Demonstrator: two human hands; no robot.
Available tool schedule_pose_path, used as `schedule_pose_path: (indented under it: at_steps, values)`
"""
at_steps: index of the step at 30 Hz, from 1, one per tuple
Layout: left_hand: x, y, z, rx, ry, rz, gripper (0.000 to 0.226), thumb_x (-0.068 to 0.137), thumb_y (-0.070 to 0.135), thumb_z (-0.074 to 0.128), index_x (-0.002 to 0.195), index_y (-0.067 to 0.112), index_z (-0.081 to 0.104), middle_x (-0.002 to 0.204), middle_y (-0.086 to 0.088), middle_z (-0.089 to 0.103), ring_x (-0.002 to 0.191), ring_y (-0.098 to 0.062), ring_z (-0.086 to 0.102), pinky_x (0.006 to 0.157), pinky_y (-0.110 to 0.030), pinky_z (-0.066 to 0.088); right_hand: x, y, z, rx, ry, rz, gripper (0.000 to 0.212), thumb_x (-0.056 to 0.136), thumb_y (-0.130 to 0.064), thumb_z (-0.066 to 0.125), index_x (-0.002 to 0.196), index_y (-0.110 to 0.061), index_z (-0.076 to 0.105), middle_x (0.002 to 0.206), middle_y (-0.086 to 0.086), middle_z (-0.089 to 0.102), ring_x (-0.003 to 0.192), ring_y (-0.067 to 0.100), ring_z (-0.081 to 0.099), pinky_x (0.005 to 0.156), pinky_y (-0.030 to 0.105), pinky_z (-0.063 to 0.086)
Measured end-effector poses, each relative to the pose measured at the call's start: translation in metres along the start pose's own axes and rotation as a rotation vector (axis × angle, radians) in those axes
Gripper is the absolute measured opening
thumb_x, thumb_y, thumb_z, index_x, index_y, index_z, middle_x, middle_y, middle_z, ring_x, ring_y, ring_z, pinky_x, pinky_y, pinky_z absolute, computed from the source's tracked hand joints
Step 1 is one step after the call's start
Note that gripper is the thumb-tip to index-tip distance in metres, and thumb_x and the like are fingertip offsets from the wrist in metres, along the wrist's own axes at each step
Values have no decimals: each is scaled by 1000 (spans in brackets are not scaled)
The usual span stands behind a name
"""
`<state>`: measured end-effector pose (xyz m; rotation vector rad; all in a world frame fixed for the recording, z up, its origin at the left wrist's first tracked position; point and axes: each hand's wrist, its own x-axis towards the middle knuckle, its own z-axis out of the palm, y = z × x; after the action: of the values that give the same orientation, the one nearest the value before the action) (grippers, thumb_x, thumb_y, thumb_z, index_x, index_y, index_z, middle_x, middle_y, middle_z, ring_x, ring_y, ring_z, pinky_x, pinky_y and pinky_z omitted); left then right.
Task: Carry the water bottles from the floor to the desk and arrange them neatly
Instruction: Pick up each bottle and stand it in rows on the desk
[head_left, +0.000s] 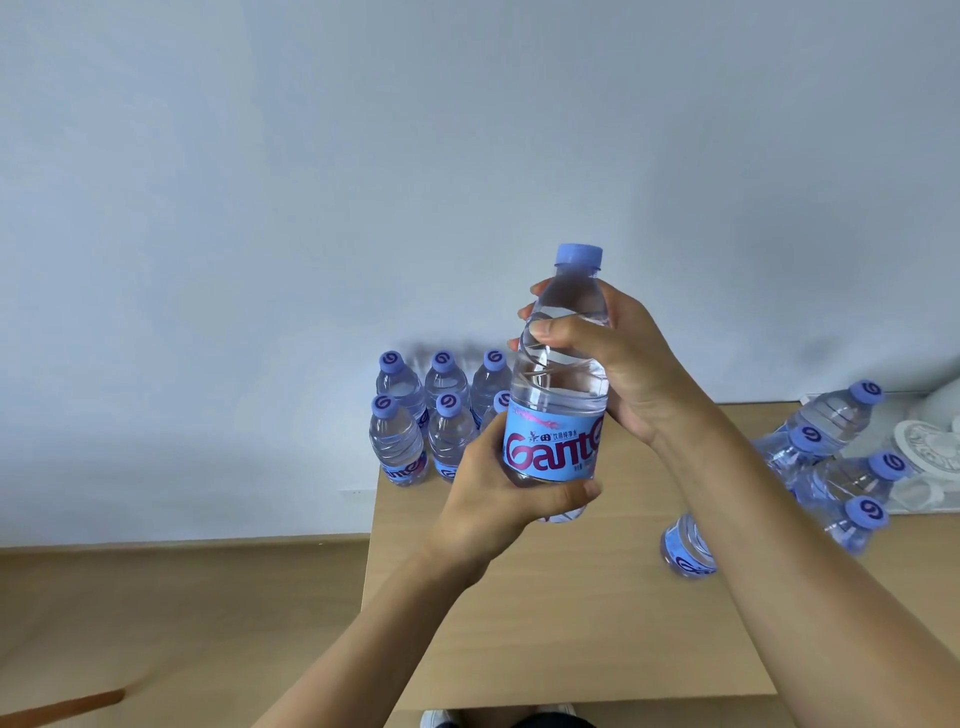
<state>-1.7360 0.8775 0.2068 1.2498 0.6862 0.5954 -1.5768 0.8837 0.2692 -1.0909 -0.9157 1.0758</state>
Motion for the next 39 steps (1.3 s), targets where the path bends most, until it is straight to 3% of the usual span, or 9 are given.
schedule_pose_path:
  at_steps: [2, 7, 12, 19, 27, 31, 34, 37, 39]
  values:
    - [-1, -7, -1, 4, 5, -14, 48, 64, 9, 86, 106, 13, 63, 89, -3, 74, 80, -17, 71, 68, -29, 57, 0, 7, 0, -15, -14, 16, 24, 71, -10, 70, 94, -15, 65, 91, 5, 71, 82, 27, 71, 75, 36, 59]
    - [-10, -34, -8, 19, 44, -89, 40, 68, 11, 85, 100, 19, 64, 87, 2, 74, 77, -11, 70, 67, -23, 57, -3, 44, 7, -44, 49, 135, 44, 69, -14, 75, 107, -7, 54, 96, 14, 63, 92, 44, 66, 88, 59, 53]
    - [-19, -61, -18, 45, 63, -161, 45, 70, 12, 84, 109, 14, 60, 89, 3, 74, 81, -11, 70, 71, -24, 57, -11, 78, 12, -49, 57, 217, 43, 68, -14, 76, 104, -10, 53, 91, 11, 67, 79, 27, 68, 70, 40, 56]
    - [-30, -84, -27, 50, 83, -193, 41, 71, 15, 84, 106, 18, 62, 94, -3, 74, 84, -15, 71, 74, -26, 58, -17, 107, 19, -99, 41, 219, 32, 68, -15, 78, 92, -18, 58, 89, 3, 67, 81, 22, 68, 67, 34, 56]
    - [-34, -103, -46, 65, 142, -191, 51, 69, 15, 86, 112, 14, 58, 96, -4, 73, 87, -20, 72, 73, -29, 58, -18, 120, 32, -180, -22, 203, 34, 78, -10, 79, 106, -9, 60, 94, -1, 71, 85, 18, 71, 70, 30, 57]
    - [-36, -120, -67, 117, 198, -205, 58, 69, 10, 86, 118, 14, 54, 102, -9, 70, 90, -21, 70, 75, -36, 60, -15, 138, 39, -274, -98, 230, 34, 82, -5, 77, 110, -6, 59, 107, 10, 70, 96, 16, 70, 81, 30, 57]
    - [-38, -136, -85, 136, 256, -240, 61, 69, -2, 84, 120, 11, 52, 102, -9, 68, 86, -11, 68, 69, -26, 57, -17, 156, 47, -349, -182, 234, 42, 78, -10, 81, 113, -12, 58, 105, -7, 70, 101, 7, 67, 87, 25, 54]
    - [-38, -153, -99, 180, 303, -255, 64, 65, -7, 84, 120, 6, 52, 101, -5, 67, 77, 5, 65, 65, -13, 52, -23, 177, 57, -429, -222, 244, 54, 74, -24, 82, 120, -16, 55, 112, -5, 69, 110, 14, 65, 99, 38, 51]
    - [-37, -164, -107, 211, 338, -244, 68, 62, -9, 85, 120, 4, 53, 102, -4, 67, 79, 7, 65, 66, -11, 50, -27, 191, 64, -480, -240, 258, 55, 73, -27, 83, 119, -18, 53, 112, -11, 66, 111, 10, 63, 100, 35, 49]
